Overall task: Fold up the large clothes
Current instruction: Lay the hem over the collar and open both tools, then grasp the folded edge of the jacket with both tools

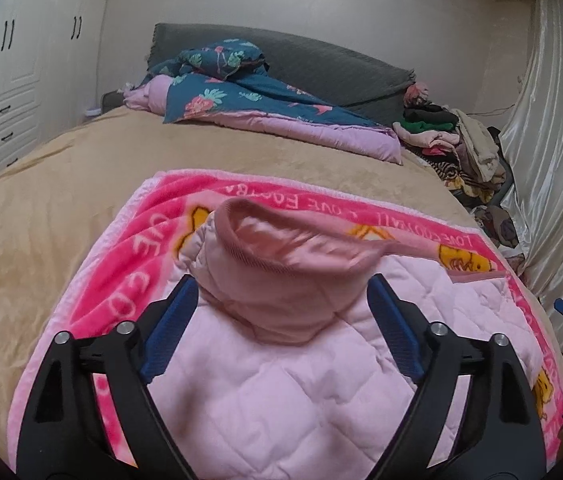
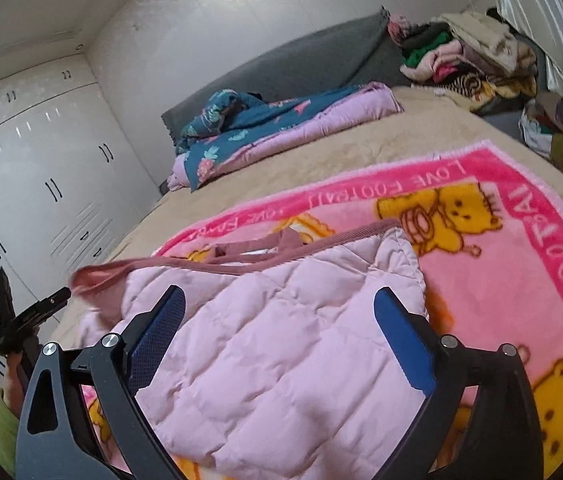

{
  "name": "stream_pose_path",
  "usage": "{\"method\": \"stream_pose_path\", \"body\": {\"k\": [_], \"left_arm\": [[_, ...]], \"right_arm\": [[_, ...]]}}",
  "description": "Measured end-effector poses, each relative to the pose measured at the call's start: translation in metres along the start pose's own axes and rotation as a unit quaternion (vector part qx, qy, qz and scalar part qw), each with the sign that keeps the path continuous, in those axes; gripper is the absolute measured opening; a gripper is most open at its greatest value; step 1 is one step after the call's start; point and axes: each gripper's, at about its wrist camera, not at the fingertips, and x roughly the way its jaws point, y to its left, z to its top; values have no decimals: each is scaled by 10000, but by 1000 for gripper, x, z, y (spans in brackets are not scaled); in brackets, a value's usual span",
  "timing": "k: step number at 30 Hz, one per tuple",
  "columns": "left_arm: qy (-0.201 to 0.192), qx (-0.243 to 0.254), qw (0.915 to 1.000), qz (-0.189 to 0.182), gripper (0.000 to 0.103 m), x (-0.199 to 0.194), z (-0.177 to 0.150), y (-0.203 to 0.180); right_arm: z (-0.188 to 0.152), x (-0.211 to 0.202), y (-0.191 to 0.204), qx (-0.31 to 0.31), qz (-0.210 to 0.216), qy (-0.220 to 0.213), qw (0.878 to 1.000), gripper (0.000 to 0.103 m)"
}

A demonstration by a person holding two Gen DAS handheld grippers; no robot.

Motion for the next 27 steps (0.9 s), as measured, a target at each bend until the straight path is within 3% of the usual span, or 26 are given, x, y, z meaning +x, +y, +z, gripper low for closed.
{"method": "stream_pose_path", "body": {"k": [2, 5, 14, 19, 25, 27], "left_arm": [[-40, 2, 10000, -14, 81, -6, 0, -2], [-132, 6, 9999, -37, 92, -16, 1, -4], [-260, 166, 9992, 262, 93, -43, -11, -1], [-48, 160, 9990, 415, 94, -40, -27, 15], [414, 42, 9966, 705, 93, -19, -58, 47], [520, -65, 9968, 598, 93, -13, -66, 59]], "right_arm": [[-1, -8, 4, -39, 7, -59, 10000, 95], [-5, -23, 11, -213, -78, -180, 9996, 95], [-26, -62, 20, -743, -636, -417, 9943, 98], [-41, -65, 10, -840, -860, -323, 9922, 99], [-64, -45, -14, -706, -1154, 107, 9908, 99], [-72, -34, -21, -682, -1257, 289, 9893, 99]]}}
